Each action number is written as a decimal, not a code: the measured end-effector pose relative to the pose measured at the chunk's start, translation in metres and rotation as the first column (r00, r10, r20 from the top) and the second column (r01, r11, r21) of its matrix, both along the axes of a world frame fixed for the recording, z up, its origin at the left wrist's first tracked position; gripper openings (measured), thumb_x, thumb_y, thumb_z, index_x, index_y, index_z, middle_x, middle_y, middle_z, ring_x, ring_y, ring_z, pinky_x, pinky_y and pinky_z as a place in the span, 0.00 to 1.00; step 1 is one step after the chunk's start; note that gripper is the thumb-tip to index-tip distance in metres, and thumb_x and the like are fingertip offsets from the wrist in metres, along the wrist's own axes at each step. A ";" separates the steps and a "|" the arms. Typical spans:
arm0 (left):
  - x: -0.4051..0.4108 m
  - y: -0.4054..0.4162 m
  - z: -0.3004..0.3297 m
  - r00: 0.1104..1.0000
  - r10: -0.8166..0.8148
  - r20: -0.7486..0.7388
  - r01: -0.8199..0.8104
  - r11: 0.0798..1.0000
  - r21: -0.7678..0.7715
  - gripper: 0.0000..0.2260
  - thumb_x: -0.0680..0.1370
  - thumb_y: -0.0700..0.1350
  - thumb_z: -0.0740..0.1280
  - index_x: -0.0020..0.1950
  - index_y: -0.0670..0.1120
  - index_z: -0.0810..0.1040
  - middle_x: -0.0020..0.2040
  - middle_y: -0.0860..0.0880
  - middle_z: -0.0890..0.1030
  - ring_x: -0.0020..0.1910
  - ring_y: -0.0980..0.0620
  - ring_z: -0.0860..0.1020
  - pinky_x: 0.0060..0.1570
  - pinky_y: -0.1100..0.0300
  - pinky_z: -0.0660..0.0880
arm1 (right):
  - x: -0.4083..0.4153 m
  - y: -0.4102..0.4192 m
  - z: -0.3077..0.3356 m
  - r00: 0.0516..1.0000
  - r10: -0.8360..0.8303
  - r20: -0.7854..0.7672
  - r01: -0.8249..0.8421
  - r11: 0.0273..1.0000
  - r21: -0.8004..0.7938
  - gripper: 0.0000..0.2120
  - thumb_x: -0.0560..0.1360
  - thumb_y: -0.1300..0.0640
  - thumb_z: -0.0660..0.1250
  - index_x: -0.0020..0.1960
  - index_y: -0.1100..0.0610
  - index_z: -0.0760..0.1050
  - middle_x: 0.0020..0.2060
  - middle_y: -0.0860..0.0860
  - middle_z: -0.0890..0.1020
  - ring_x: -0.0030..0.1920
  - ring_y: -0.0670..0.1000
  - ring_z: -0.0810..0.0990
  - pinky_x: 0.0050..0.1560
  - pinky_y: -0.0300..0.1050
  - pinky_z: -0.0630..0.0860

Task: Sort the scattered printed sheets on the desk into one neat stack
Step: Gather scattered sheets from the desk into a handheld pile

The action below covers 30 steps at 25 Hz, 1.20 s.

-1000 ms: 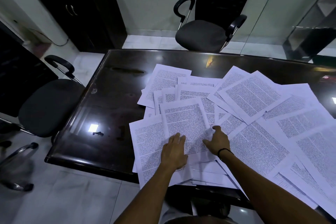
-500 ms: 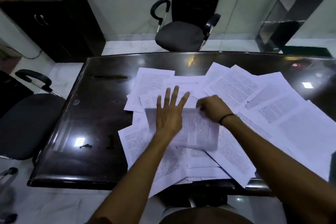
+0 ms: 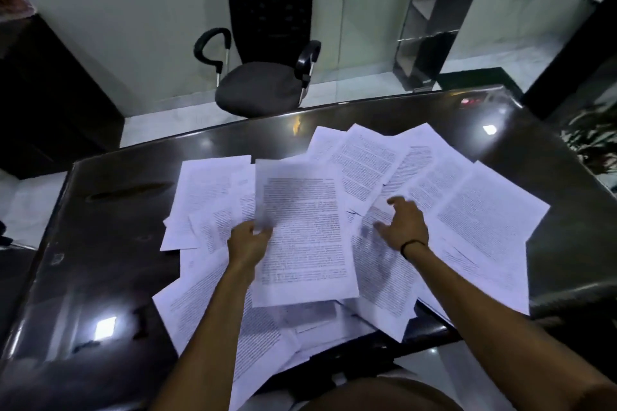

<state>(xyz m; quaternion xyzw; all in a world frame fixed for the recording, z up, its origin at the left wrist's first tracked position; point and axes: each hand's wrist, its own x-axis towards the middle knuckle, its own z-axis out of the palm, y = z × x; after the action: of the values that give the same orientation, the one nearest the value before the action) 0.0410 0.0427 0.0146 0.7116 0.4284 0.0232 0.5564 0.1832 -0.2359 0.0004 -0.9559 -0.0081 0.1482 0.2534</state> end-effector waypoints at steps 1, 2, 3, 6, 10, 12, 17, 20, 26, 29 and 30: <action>-0.003 -0.006 -0.008 0.999 0.029 -0.015 -0.029 0.999 -0.043 0.12 0.80 0.50 0.71 0.60 0.46 0.82 0.57 0.49 0.82 0.58 0.44 0.79 0.55 0.55 0.75 | -0.013 -0.013 -0.016 0.995 -0.067 -0.076 0.062 0.995 -0.072 0.35 0.69 0.45 0.76 0.70 0.52 0.66 0.67 0.56 0.69 0.67 0.59 0.70 0.61 0.60 0.73; -0.005 -0.011 -0.014 0.999 0.041 -0.027 -0.043 0.997 -0.063 0.15 0.80 0.50 0.71 0.63 0.45 0.81 0.60 0.47 0.82 0.59 0.44 0.79 0.57 0.54 0.75 | -0.025 -0.025 -0.028 0.980 -0.143 -0.141 0.126 0.985 -0.120 0.38 0.68 0.45 0.77 0.72 0.52 0.64 0.70 0.56 0.65 0.69 0.60 0.66 0.62 0.62 0.72; -0.004 -0.017 -0.017 0.998 0.048 -0.041 -0.051 0.997 -0.064 0.16 0.80 0.50 0.70 0.65 0.44 0.80 0.62 0.47 0.81 0.59 0.44 0.79 0.58 0.53 0.75 | -0.036 -0.034 -0.038 0.957 -0.212 -0.197 0.187 0.972 -0.141 0.42 0.66 0.45 0.78 0.74 0.53 0.61 0.72 0.56 0.61 0.70 0.61 0.63 0.62 0.63 0.72; 0.000 -0.030 -0.018 0.996 0.056 -0.067 -0.060 0.996 -0.071 0.16 0.81 0.49 0.69 0.66 0.44 0.79 0.61 0.45 0.81 0.56 0.45 0.78 0.55 0.52 0.76 | -0.050 -0.047 -0.050 0.898 -0.331 -0.290 0.301 0.943 -0.141 0.53 0.64 0.46 0.81 0.77 0.55 0.52 0.76 0.58 0.51 0.72 0.63 0.57 0.64 0.66 0.69; 0.000 -0.037 -0.015 0.995 0.052 -0.086 -0.059 0.995 -0.076 0.11 0.81 0.50 0.69 0.62 0.48 0.77 0.56 0.47 0.80 0.53 0.44 0.79 0.51 0.51 0.76 | -0.044 -0.045 -0.043 0.829 -0.417 -0.372 0.460 0.887 0.030 0.58 0.63 0.56 0.82 0.79 0.58 0.46 0.73 0.65 0.61 0.69 0.64 0.69 0.63 0.54 0.73; 0.004 -0.039 -0.014 0.995 0.032 -0.098 -0.038 0.998 -0.053 0.09 0.81 0.50 0.69 0.59 0.50 0.77 0.56 0.46 0.81 0.52 0.43 0.79 0.51 0.50 0.76 | -0.040 -0.048 -0.045 0.840 -0.418 -0.345 0.475 0.874 0.097 0.46 0.65 0.60 0.80 0.75 0.61 0.58 0.62 0.64 0.76 0.59 0.61 0.78 0.53 0.50 0.77; 0.013 -0.031 -0.003 0.996 0.006 -0.084 0.008 0.987 0.163 0.11 0.81 0.54 0.68 0.59 0.49 0.81 0.56 0.46 0.83 0.51 0.44 0.81 0.53 0.49 0.80 | -0.021 -0.086 -0.035 0.914 -0.063 -0.402 0.107 0.990 0.087 0.08 0.73 0.56 0.71 0.41 0.59 0.77 0.38 0.55 0.80 0.38 0.52 0.77 0.38 0.44 0.75; 0.025 -0.022 0.013 1.000 -0.001 -0.025 0.008 0.955 0.295 0.10 0.82 0.53 0.66 0.57 0.49 0.81 0.55 0.44 0.83 0.49 0.43 0.81 0.51 0.51 0.78 | -0.004 -0.119 -0.031 0.870 0.075 -0.487 0.019 0.983 0.185 0.12 0.70 0.58 0.75 0.50 0.63 0.81 0.48 0.57 0.84 0.48 0.56 0.82 0.50 0.52 0.81; 0.044 -0.027 0.031 0.989 -0.142 -0.037 0.147 0.954 0.262 0.11 0.81 0.53 0.68 0.59 0.49 0.80 0.56 0.47 0.83 0.53 0.43 0.81 0.52 0.53 0.77 | 0.016 -0.114 0.009 0.784 0.159 -0.599 0.228 0.825 0.518 0.10 0.77 0.63 0.70 0.57 0.59 0.80 0.55 0.55 0.84 0.54 0.56 0.82 0.49 0.48 0.81; 0.044 -0.050 0.028 0.965 -0.262 -0.015 0.262 0.965 -0.020 0.11 0.80 0.55 0.69 0.57 0.51 0.82 0.53 0.50 0.85 0.51 0.47 0.83 0.48 0.54 0.79 | 0.020 -0.075 0.003 0.793 0.163 -0.588 0.270 0.770 0.578 0.12 0.78 0.62 0.69 0.61 0.61 0.78 0.56 0.57 0.83 0.53 0.56 0.82 0.47 0.49 0.81; 0.044 -0.055 0.023 0.961 -0.275 -0.024 0.273 0.960 -0.063 0.09 0.81 0.53 0.68 0.55 0.50 0.83 0.52 0.49 0.86 0.49 0.48 0.84 0.47 0.53 0.81 | 0.021 -0.061 0.000 0.795 0.162 -0.584 0.277 0.760 0.588 0.11 0.78 0.63 0.68 0.60 0.62 0.78 0.56 0.59 0.83 0.52 0.58 0.82 0.50 0.52 0.81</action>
<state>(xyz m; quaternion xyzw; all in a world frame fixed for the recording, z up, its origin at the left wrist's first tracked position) 0.0849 -0.0126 0.0380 0.7475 0.3351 -0.0784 0.5681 0.2046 -0.2973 0.0006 -0.7091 0.0536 0.4238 0.5609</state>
